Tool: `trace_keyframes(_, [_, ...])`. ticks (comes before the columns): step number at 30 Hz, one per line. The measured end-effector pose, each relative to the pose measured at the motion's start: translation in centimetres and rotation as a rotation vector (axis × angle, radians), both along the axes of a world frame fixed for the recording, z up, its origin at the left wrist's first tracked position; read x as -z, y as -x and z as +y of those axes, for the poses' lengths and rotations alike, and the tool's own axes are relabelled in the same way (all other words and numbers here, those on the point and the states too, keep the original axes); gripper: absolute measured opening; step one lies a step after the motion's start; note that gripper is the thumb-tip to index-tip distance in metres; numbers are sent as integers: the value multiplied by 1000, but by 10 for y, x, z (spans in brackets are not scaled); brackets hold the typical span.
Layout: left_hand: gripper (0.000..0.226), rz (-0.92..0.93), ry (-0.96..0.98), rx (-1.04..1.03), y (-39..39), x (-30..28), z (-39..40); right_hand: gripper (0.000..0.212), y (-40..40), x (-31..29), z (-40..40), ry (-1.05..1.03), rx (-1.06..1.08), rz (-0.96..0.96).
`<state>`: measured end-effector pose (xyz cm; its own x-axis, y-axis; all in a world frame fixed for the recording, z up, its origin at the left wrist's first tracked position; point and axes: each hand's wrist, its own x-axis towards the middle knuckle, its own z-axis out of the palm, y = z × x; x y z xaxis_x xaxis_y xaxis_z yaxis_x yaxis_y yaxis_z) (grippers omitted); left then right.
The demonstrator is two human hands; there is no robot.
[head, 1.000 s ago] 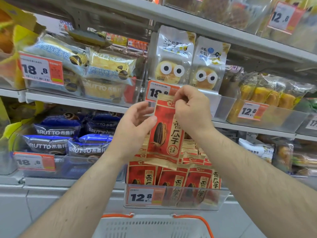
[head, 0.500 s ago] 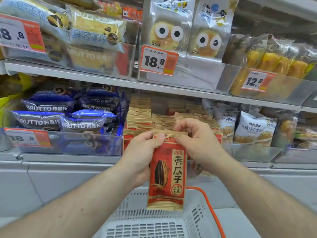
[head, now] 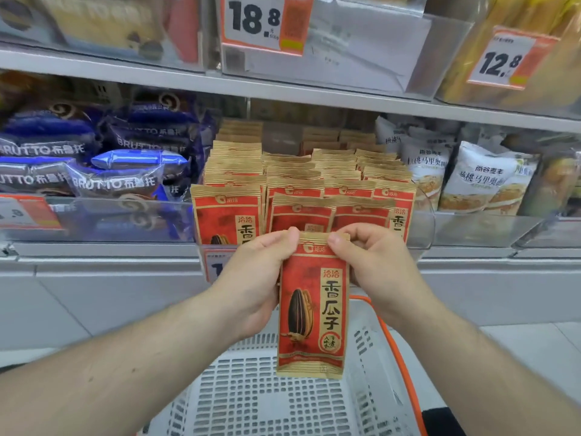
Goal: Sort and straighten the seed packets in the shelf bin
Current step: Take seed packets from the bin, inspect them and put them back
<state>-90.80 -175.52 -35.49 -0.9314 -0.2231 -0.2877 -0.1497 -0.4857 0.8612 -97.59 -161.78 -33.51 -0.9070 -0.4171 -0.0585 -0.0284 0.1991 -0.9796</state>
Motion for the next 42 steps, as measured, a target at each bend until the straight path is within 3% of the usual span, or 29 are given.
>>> trace_keyframes(8, [42, -82, -110, 67, -1, 11, 14, 28, -9, 4, 12, 37, 112, -236])
trace_keyframes(18, [41, -130, -160, 36, 6, 16, 23, 30, -17, 5, 13, 115, 215, -251])
trace_keyframes(27, [21, 35, -59, -126, -2, 27, 33, 29, -26, 13, 16, 182, 315, -292])
trace_keyframes(32, [19, 45, -97, -108, -4, 25, 31, 33, -26, 14, 19, 134, 273, -254])
trace_keyframes(38, [19, 13, -169, -103, 0, 25, 23, 34, -19, 22, 30, -77, 46, -173])
trace_keyframes(42, [29, -37, -125, 17, -1, 27, 18, 36, -19, 29, 31, -83, 86, -131])
